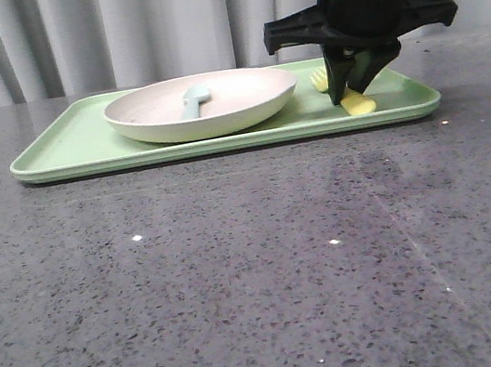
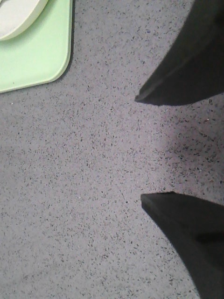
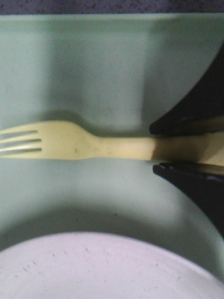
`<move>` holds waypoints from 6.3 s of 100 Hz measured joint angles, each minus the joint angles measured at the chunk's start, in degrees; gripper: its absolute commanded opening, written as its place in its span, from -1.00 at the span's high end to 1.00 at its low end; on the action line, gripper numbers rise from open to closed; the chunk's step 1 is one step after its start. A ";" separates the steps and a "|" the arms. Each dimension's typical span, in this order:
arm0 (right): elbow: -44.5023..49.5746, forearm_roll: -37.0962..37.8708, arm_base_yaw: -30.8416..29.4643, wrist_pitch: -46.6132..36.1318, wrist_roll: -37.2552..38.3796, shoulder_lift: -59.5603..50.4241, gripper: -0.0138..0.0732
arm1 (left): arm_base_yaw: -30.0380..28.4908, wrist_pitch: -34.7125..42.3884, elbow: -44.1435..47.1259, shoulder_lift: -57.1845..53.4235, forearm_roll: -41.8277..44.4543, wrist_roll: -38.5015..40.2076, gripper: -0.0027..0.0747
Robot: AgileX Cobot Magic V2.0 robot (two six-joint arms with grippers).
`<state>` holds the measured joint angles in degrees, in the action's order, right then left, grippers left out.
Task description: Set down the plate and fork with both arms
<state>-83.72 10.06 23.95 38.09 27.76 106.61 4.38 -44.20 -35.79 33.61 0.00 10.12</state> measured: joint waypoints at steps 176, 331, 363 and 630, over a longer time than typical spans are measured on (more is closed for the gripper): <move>29.55 13.69 -8.40 7.66 -0.10 -54.27 -0.17 | 0.00 0.00 0.00 0.00 0.00 0.00 -0.12; 52.25 13.77 -8.46 8.81 -0.10 -82.96 0.96 | 0.00 0.00 0.00 0.00 0.00 0.00 0.98; 52.25 13.77 -8.46 8.81 -0.10 -82.96 0.96 | 0.00 0.00 0.00 0.00 0.00 0.00 0.98; 52.25 13.77 -8.46 8.81 -0.10 -82.96 0.96 | 0.00 41.97 35.76 -33.81 4.00 0.00 0.98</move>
<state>-31.47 23.83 15.49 46.90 27.66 23.65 4.38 -2.23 -0.03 -0.20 4.00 10.12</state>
